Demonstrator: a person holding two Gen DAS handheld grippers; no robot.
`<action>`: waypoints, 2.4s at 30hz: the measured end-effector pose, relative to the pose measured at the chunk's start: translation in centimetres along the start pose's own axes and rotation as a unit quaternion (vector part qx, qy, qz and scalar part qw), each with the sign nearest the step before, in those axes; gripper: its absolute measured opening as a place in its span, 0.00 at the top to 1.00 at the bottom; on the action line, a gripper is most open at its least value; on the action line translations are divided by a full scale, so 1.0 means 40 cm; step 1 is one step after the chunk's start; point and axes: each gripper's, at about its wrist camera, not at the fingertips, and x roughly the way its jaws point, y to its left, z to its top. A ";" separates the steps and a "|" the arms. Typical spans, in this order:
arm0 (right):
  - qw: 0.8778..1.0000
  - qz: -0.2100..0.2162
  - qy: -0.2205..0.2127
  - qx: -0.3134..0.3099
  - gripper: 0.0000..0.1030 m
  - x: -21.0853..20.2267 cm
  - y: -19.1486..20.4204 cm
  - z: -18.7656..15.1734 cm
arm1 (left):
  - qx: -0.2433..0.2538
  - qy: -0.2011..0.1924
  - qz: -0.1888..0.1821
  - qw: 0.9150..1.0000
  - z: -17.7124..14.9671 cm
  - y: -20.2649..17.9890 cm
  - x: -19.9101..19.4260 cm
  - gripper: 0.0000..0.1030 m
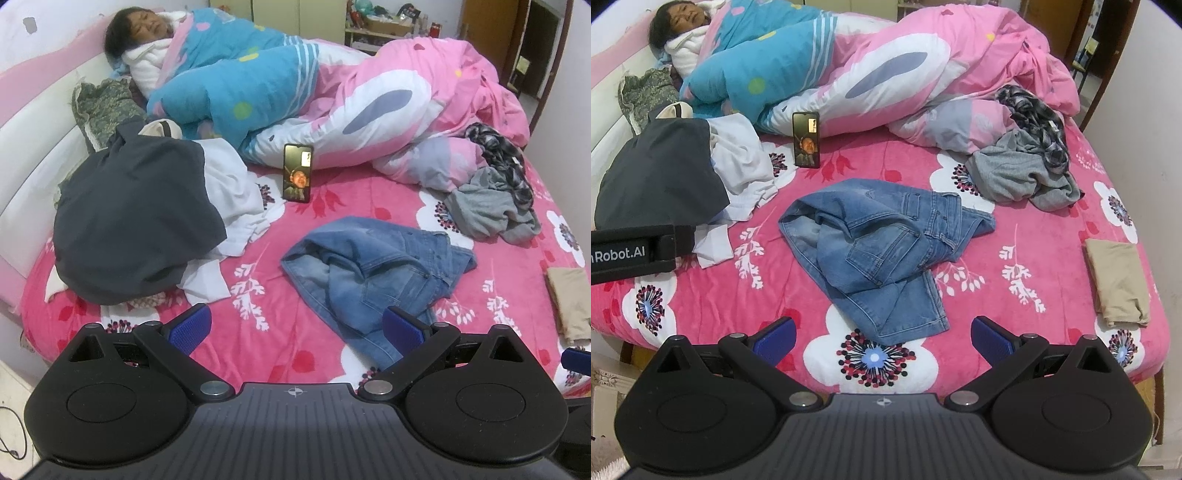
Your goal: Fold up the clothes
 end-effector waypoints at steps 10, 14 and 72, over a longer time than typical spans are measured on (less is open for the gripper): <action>1.000 0.001 0.003 -0.001 0.00 0.005 0.000 0.005 | 0.005 -0.001 0.004 1.000 -0.001 0.002 0.005 0.03; 1.000 0.002 0.006 0.000 0.00 0.008 0.002 0.005 | 0.005 0.001 0.006 1.000 0.003 0.002 0.009 0.03; 0.975 -0.073 -0.127 0.168 0.00 0.016 -0.175 0.042 | 0.037 -0.067 -0.178 0.981 0.092 0.007 0.186 0.00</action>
